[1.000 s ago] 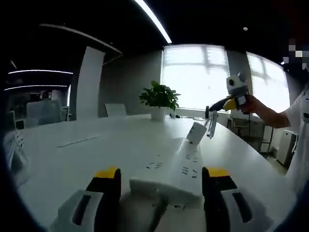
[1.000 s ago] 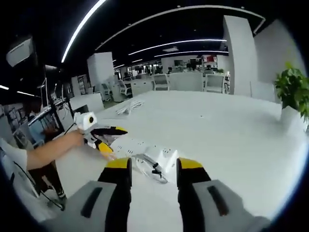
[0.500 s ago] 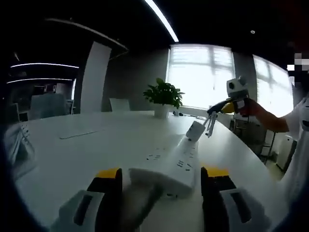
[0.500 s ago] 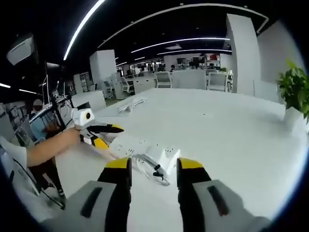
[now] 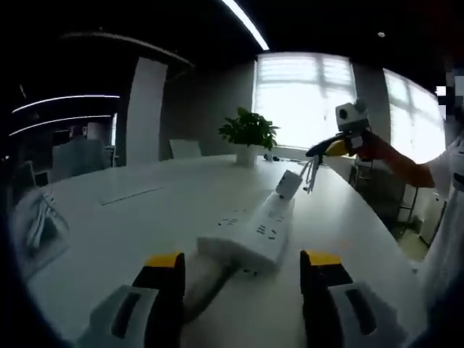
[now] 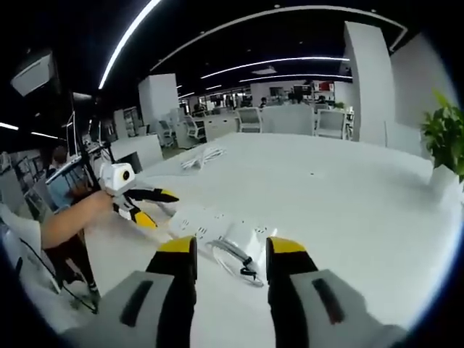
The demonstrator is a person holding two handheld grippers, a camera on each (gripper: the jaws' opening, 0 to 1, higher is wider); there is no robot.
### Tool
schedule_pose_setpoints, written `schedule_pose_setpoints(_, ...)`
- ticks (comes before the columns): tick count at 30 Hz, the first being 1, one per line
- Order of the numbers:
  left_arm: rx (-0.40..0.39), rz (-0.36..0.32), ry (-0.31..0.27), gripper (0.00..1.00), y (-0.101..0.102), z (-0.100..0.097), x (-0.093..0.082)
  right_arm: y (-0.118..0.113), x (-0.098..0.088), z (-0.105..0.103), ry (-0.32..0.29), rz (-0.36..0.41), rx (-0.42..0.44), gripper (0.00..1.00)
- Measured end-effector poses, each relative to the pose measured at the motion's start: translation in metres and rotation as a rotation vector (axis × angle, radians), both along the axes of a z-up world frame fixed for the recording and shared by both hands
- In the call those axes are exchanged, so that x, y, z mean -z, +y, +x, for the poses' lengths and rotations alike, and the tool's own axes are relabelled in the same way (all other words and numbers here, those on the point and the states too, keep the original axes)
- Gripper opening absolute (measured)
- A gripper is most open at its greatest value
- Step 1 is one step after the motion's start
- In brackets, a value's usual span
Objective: Straighten the power strip on the desk, plug the charger into it
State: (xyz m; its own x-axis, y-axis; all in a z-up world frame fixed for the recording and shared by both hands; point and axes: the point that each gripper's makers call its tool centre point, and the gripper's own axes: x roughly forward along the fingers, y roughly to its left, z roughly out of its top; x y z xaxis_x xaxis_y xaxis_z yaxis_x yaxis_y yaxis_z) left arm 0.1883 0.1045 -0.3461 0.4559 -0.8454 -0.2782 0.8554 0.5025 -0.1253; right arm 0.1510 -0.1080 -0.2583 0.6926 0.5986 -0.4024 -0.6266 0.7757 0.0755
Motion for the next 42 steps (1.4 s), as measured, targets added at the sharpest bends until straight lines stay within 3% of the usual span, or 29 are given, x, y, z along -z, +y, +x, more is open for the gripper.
schedule_pose_setpoints(11, -0.089, -0.016, -0.017, 0.71, 0.019, -0.003, -0.014, -0.002, 0.001, 0.000, 0.008, 0.008, 0.006, 0.36)
schedule_pose_setpoints(22, -0.091, 0.007, -0.029, 0.71, 0.023, -0.024, -0.029, -0.005, 0.002, 0.000, 0.003, -0.004, 0.009, 0.36)
schedule_pose_setpoints(25, -0.073, -0.046, 0.013, 0.71, 0.022, -0.031, -0.035, -0.009, 0.002, 0.001, 0.001, -0.007, 0.016, 0.36)
schedule_pose_setpoints(31, -0.095, -0.091, 0.020, 0.75, 0.028, -0.033, -0.049, -0.009, 0.000, -0.001, -0.001, 0.005, 0.019, 0.36)
schedule_pose_setpoints(42, -0.094, -0.013, -0.020, 0.75, 0.030, -0.046, -0.052, -0.005, -0.003, -0.010, -0.005, -0.003, 0.006, 0.36)
